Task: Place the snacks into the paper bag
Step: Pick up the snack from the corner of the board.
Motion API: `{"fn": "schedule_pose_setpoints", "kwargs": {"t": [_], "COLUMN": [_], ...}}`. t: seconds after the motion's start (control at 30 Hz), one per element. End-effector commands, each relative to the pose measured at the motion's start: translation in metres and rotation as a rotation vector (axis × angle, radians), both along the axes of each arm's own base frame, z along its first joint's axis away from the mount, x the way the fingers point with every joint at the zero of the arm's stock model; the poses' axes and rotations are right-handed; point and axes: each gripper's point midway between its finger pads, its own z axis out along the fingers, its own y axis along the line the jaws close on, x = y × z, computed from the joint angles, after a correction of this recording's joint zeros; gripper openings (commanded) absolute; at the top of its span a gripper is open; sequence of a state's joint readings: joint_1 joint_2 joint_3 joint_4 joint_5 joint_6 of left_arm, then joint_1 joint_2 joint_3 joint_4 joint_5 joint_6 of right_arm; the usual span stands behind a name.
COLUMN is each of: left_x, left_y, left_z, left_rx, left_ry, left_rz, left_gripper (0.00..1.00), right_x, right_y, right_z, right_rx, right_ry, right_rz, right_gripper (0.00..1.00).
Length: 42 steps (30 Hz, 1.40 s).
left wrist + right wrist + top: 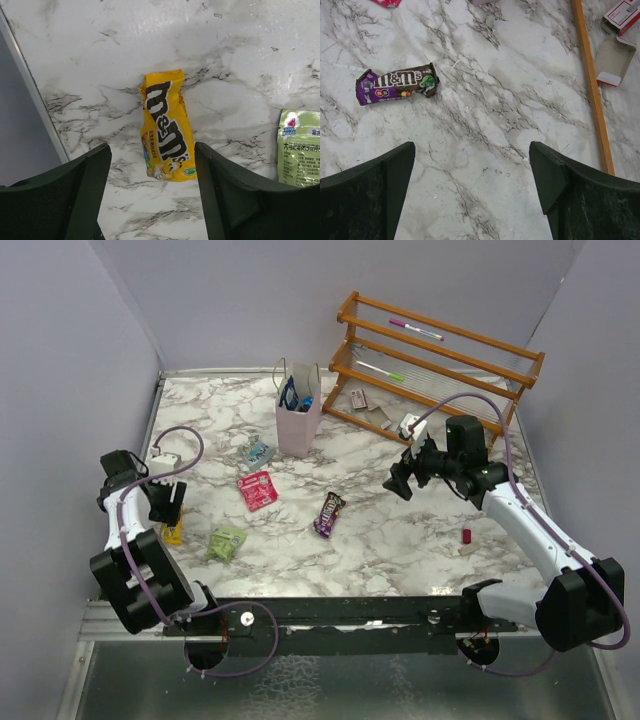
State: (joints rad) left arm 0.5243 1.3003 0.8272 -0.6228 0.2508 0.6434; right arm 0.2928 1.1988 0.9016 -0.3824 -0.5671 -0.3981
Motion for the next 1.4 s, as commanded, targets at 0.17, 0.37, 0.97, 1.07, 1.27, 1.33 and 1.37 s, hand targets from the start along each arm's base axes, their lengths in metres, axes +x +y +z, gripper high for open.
{"fn": "schedule_pose_setpoints", "kwargs": {"t": [0.17,0.37,0.97,1.07,1.27,1.33,1.37], "left_x": [0.012,0.014,0.022,0.027,0.040,0.046,0.048], "left_y": [-0.002,-0.003,-0.022,-0.026,-0.035,-0.040,-0.044], "left_z": [-0.024,-0.036,-0.017,-0.005,0.025,0.037,0.044], "left_rx": [-0.080,-0.115,-0.208,-0.228,-0.268,-0.273,-0.277], "left_ry": [0.018,0.054,-0.008,-0.035,-0.089,-0.116,-0.130], "left_rz": [-0.045,-0.036,-0.068,-0.075,-0.095,-0.108,-0.117], "left_gripper": [0.62,0.55,0.24,0.24,0.23,0.23,0.23], "right_x": [0.003,0.004,0.003,0.003,0.003,0.003,0.003], "right_y": [-0.003,-0.003,-0.004,-0.004,-0.004,-0.004,-0.004], "right_z": [-0.002,-0.002,0.001,0.002,0.001,0.002,0.002], "right_rx": [-0.012,-0.016,-0.015,-0.016,-0.017,-0.018,-0.017], "right_ry": [-0.011,-0.015,-0.024,-0.027,-0.028,-0.031,-0.030], "right_rz": [-0.006,-0.008,-0.008,-0.007,-0.009,-0.008,-0.008], "right_gripper": [0.97,0.97,0.97,0.97,0.97,0.97,0.97]}}
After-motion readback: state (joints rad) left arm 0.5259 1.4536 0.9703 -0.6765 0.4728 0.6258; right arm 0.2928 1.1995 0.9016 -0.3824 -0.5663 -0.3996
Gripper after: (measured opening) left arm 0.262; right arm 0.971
